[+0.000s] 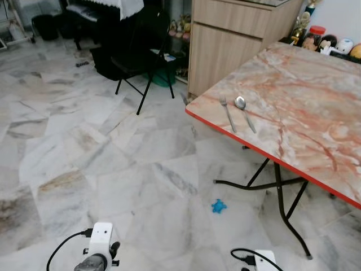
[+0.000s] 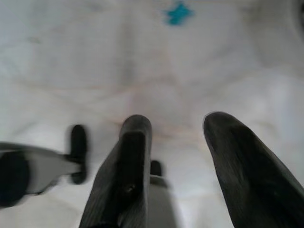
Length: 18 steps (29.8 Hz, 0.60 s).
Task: Setting the table
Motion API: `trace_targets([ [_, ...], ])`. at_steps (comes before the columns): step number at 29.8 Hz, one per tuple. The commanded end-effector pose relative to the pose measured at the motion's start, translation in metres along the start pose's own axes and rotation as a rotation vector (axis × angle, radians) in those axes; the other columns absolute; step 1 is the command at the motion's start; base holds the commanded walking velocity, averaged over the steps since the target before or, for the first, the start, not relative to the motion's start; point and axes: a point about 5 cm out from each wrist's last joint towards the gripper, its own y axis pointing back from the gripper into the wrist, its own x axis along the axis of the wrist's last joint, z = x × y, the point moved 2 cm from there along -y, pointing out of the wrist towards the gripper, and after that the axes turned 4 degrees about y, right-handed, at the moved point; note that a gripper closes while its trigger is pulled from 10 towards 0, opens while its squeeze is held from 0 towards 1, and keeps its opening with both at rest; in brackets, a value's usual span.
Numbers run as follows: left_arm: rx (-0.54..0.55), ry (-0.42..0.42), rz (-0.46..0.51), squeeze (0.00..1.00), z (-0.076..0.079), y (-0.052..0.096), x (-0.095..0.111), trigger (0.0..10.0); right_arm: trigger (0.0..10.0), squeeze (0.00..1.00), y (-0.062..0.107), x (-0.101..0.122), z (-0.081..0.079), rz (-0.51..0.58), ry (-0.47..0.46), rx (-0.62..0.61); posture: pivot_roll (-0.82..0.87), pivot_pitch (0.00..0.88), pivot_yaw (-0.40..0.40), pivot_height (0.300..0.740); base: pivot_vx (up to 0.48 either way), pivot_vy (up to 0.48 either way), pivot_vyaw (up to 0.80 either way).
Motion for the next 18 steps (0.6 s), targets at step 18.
trace_targets([
  [18,0.009,-0.004,-0.024,0.00,0.001,0.002,-0.009,10.0,10.0,0.00,-0.001,0.101,0.012,0.432,0.137,-0.038,0.13,0.028,-0.035,0.740,0.000,0.000,0.00],
])
